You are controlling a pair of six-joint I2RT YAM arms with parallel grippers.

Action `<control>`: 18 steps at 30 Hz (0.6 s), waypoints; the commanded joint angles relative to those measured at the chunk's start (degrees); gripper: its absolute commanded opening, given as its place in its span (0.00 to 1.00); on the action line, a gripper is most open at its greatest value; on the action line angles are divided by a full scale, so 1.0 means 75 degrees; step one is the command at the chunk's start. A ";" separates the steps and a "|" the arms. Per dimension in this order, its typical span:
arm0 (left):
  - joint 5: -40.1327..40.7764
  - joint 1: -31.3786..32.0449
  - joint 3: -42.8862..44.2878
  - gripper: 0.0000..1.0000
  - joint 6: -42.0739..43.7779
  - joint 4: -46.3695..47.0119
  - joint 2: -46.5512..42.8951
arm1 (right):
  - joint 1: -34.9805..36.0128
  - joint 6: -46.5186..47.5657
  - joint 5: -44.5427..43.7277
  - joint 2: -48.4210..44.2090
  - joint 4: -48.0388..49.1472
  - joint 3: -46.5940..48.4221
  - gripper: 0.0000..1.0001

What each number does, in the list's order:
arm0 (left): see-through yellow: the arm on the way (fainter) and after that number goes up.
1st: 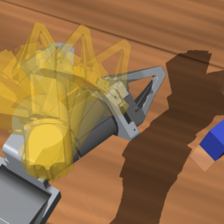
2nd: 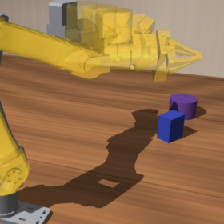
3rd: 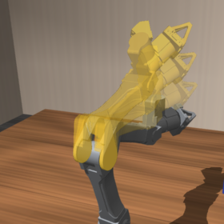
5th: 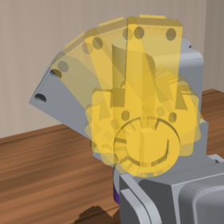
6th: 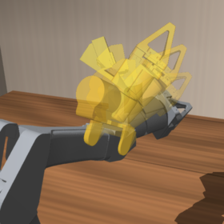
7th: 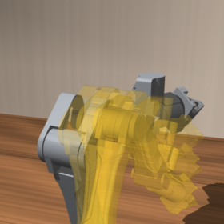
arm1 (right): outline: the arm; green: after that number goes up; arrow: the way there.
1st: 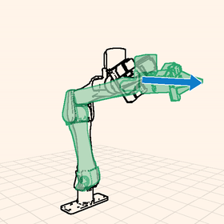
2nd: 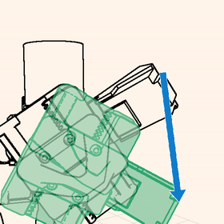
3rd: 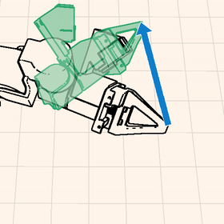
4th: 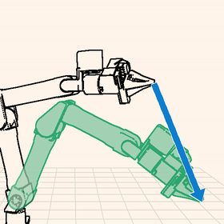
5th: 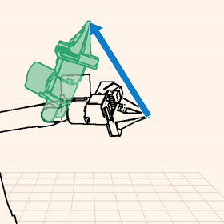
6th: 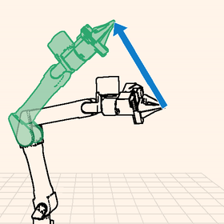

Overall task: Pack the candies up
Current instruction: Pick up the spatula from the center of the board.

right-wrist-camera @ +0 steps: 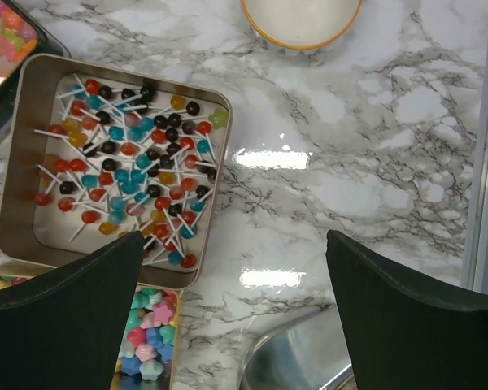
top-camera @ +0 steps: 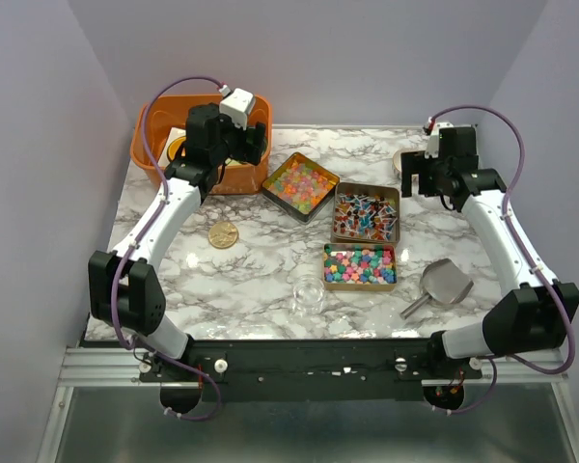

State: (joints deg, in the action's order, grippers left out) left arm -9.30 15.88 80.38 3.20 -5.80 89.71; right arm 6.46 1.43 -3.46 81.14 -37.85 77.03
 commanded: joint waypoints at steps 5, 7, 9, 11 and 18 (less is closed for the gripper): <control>0.0056 0.0039 0.0146 0.97 0.0054 -0.0023 -0.0020 | -0.0040 -0.0868 -0.2044 0.0043 -0.1093 -0.0920 1.00; 0.0173 0.0039 0.0111 0.97 0.0042 -0.0140 -0.0020 | -0.0064 -0.1150 -0.1848 0.0184 -0.1479 -0.0897 0.99; 0.0197 0.0039 0.0123 0.97 0.0112 -0.0280 -0.0044 | -0.0053 -0.1689 -0.1391 0.0290 -0.1726 -0.0850 0.96; 0.0244 0.0039 0.0111 0.97 0.0276 -0.0339 -0.0079 | -0.0064 -0.2052 -0.0831 0.0430 -0.1973 -0.0896 0.95; 0.0806 0.0039 -0.0088 0.98 0.0604 -0.0561 -0.0219 | -0.0076 -0.2732 -0.0112 0.0817 -0.2676 -0.1013 0.80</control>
State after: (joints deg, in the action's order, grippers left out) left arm -7.16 15.88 80.38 5.43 -7.46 89.84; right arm 6.15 -13.52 -8.47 85.27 -51.96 70.57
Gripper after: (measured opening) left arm 0.973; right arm 0.867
